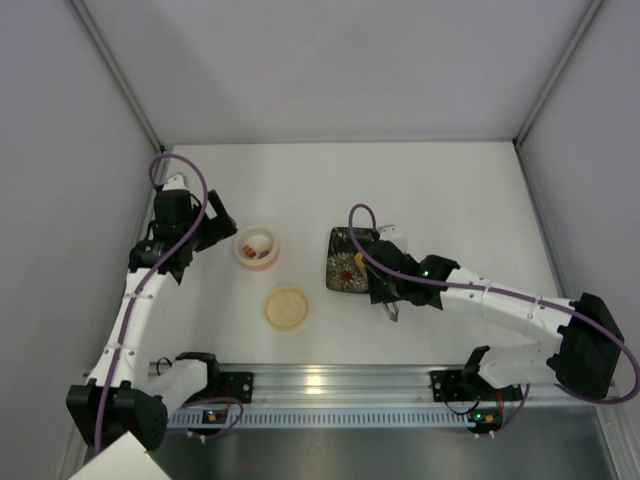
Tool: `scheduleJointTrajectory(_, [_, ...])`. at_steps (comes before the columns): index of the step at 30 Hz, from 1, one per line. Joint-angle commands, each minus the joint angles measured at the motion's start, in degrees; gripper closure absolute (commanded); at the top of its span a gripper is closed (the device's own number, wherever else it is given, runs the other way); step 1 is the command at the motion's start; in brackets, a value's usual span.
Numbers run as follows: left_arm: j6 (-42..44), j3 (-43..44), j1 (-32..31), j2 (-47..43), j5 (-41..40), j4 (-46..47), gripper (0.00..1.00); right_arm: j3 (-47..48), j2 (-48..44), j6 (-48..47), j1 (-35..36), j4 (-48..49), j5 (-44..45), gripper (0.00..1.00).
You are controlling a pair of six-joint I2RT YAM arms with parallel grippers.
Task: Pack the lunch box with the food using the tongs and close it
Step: Pick up the fake food from the plate.
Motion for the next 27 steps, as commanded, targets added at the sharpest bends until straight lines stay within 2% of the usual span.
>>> scheduleJointTrajectory(1, [0.83,-0.46,0.34,-1.96,0.54,2.31,0.01,-0.57,-2.86,1.23,-0.14,1.59,-0.39,0.55])
scheduleJointTrajectory(9, [0.75,-0.46,0.34,-1.96,0.46,2.22,0.01,-0.66,-3.12,1.85,1.26,1.94,-1.27,0.57])
scheduleJointTrajectory(19, [0.84,-0.46,0.34,-2.14,0.37,2.31,0.01,-0.40,-4.53,2.03,1.70,0.97,-0.74,0.65])
scheduleJointTrajectory(27, [0.84,-0.46,0.34,-2.05,0.28,2.31,0.01,8.37,-3.22,-0.17,1.70,-1.57,0.67,0.69])
